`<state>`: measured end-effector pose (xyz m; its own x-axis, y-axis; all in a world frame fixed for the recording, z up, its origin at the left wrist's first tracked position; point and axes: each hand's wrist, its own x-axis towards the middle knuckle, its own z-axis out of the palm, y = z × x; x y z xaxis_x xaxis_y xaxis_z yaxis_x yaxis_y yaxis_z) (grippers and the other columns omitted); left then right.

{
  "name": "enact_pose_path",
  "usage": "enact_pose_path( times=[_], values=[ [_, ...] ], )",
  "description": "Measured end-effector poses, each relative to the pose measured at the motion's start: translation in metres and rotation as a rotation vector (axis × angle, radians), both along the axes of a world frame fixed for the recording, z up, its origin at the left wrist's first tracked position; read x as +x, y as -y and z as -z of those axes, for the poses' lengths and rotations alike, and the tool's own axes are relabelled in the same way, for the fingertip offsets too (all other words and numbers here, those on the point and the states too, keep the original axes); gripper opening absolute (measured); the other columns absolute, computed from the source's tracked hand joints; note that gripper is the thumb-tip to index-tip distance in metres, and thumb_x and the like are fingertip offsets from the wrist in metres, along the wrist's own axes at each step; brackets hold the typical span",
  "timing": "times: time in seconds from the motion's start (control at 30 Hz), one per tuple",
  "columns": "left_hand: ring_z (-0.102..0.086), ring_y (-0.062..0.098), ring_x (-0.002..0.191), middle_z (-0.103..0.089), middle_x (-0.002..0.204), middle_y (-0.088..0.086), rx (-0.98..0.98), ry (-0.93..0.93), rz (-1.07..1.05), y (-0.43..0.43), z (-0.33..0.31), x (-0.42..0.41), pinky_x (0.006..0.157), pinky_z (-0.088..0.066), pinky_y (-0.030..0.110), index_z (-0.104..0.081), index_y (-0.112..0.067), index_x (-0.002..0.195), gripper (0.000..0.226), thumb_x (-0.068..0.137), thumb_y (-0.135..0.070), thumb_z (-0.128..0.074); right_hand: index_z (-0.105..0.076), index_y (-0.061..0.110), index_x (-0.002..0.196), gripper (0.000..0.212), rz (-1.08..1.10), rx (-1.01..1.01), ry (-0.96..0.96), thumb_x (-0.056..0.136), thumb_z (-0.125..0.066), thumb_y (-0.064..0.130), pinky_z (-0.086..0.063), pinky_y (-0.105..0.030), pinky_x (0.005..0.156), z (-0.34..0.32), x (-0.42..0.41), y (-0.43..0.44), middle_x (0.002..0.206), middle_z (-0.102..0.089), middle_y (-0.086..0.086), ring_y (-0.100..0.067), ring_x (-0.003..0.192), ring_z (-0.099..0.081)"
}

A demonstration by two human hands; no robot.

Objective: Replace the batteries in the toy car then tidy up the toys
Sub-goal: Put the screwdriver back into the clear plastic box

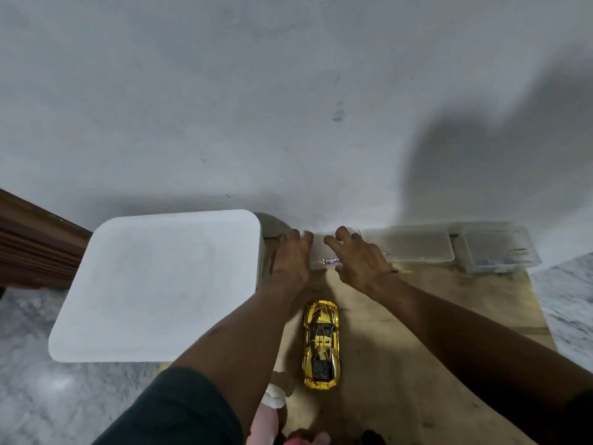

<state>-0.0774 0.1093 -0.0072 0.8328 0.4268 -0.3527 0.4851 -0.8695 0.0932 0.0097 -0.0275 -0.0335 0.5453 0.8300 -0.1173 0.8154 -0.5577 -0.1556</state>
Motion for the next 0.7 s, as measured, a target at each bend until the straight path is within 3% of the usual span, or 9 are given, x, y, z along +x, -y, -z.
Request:
enact_pose_path(
  times=[0.1,0.23,0.33,0.47,0.57,0.7],
  values=[
    [-0.045,0.035,0.128,-0.049,0.137,0.014,-0.031,-0.005,0.028,-0.004,-0.008,0.004,0.094,-0.053,0.039,-0.044,-0.014,0.143,0.067,0.083,0.002,-0.07,-0.047,0.024,0.128,0.053,-0.017,0.104,-0.042,0.081,-0.07,0.029,-0.047,-0.027,0.058,-0.003,0.001,0.008,0.125,-0.047,-0.001,-0.022,0.106,-0.054],
    [-0.058,0.029,0.111,-0.059,0.125,0.012,-0.116,0.036,-0.005,-0.009,-0.018,0.01,0.088,-0.057,0.036,-0.058,-0.014,0.128,0.055,0.079,0.001,-0.077,-0.056,0.02,0.106,0.031,-0.042,0.259,-0.081,0.078,-0.068,0.024,-0.042,-0.022,0.054,-0.006,0.003,0.026,0.109,-0.053,0.001,-0.018,0.09,-0.055],
    [-0.063,0.03,0.109,-0.06,0.128,0.011,-0.185,0.028,-0.038,-0.012,-0.026,0.017,0.09,-0.06,0.039,-0.061,-0.013,0.127,0.052,0.08,0.005,-0.074,-0.061,0.019,0.093,0.024,-0.081,0.356,-0.116,0.072,-0.073,0.019,-0.042,-0.019,0.052,-0.003,0.0,0.038,0.095,-0.058,0.002,-0.016,0.079,-0.058],
    [-0.065,0.032,0.11,-0.057,0.134,0.012,-0.188,0.018,-0.04,-0.017,-0.04,0.026,0.089,-0.06,0.039,-0.059,-0.015,0.135,0.054,0.085,0.0,-0.071,-0.073,0.016,0.103,0.025,-0.182,0.414,-0.118,0.078,-0.072,0.013,-0.044,-0.018,0.063,0.003,-0.007,0.038,0.099,-0.067,0.002,-0.014,0.084,-0.063],
    [-0.061,0.032,0.119,-0.056,0.139,0.011,-0.175,0.055,-0.051,-0.022,-0.047,0.032,0.094,-0.054,0.037,-0.056,-0.019,0.141,0.058,0.087,0.0,-0.065,-0.072,0.015,0.115,0.033,-0.218,0.462,-0.126,0.083,-0.071,0.005,-0.05,-0.022,0.071,0.004,-0.008,0.023,0.105,-0.07,-0.001,-0.015,0.09,-0.063],
    [-0.06,0.031,0.122,-0.059,0.136,0.009,-0.208,0.094,-0.075,-0.024,-0.053,0.037,0.091,-0.049,0.033,-0.059,-0.02,0.138,0.058,0.084,0.0,-0.066,-0.069,0.011,0.122,0.038,-0.157,0.356,-0.205,0.088,-0.061,-0.002,-0.05,-0.032,0.077,-0.008,-0.003,-0.004,0.113,-0.071,-0.008,-0.027,0.096,-0.065]
  ],
)
